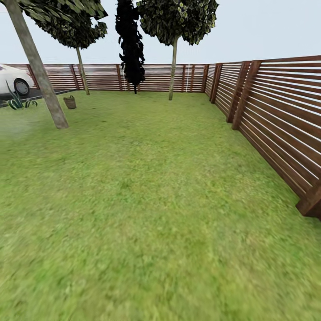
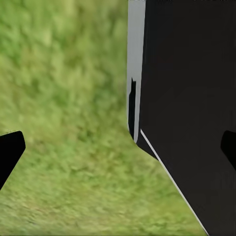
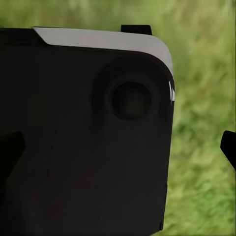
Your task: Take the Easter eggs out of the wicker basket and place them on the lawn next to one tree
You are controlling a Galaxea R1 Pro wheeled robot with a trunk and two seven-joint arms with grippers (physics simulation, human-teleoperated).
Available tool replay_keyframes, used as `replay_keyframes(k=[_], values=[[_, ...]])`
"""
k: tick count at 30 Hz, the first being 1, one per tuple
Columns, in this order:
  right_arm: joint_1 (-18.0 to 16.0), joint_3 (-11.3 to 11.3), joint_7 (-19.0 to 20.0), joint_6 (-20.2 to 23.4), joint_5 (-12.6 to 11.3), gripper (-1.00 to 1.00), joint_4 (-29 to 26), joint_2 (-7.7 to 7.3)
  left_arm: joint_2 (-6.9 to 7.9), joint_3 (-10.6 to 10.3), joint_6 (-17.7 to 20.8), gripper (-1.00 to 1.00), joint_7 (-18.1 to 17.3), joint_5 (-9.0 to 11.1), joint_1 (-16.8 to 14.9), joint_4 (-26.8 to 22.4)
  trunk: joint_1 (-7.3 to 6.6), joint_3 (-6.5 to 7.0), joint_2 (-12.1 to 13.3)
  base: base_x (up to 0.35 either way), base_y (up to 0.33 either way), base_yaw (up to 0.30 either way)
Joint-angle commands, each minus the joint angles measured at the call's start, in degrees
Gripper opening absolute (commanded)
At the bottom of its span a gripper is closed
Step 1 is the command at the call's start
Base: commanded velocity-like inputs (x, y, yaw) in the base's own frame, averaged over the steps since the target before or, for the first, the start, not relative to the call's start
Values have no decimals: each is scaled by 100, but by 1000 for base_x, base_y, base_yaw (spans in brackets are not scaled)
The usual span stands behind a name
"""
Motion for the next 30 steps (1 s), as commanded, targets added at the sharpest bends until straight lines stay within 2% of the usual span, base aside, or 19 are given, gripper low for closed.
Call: replay_keyframes(k=[1, 30], values=[[-3, 0, 1, -22, 0, 100, 6, 4, 0, 5, -8, 100, 1, 2, 4, -9, 0, 1, -2, 0, 0, 251], [-3, 0, 0, -25, 0, 100, 6, 18, 0, 5, -8, 100, 1, 2, 4, -9, 0, 121, -2, 0, 0, 260]])
